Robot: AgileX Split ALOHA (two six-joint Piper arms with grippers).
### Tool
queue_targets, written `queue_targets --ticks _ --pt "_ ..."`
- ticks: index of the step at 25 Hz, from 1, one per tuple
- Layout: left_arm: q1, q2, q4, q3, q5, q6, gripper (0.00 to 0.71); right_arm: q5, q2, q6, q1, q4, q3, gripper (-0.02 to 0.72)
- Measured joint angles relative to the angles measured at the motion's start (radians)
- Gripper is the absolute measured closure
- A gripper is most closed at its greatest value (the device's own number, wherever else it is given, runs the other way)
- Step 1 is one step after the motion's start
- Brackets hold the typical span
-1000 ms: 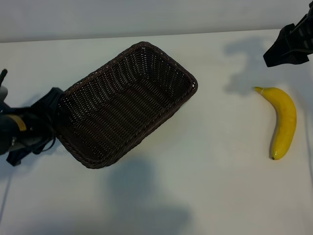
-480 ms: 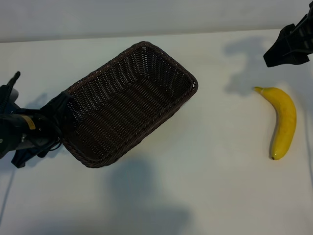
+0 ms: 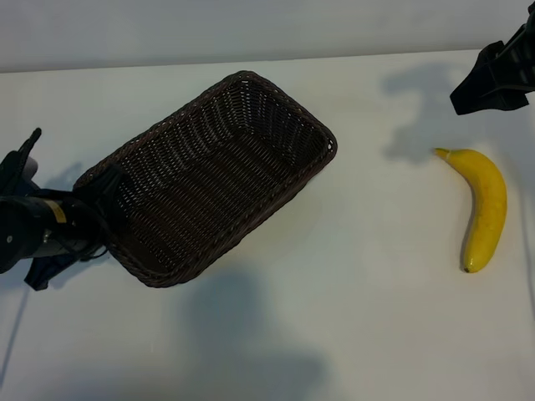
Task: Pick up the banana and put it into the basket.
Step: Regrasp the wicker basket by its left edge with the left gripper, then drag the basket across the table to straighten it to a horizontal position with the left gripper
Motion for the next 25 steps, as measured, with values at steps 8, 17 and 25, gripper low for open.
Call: queue_targets --ticks 8,17,25 --pt "0.0 0.002 0.007 0.0 -0.01 0.0 0.548 0.007 0.0 0.0 0.0 0.0 0.0 0.109" --pt "0.0 -0.052 -0.01 -0.081 0.138 0.22 0.548 0.009 0.0 -0.001 0.0 0.0 0.0 0.109" --pt "0.017 -0.045 -0.471 -0.311 0.346 0.893 0.548 0.009 0.0 -0.005 0.0 0.0 0.0 0.109"
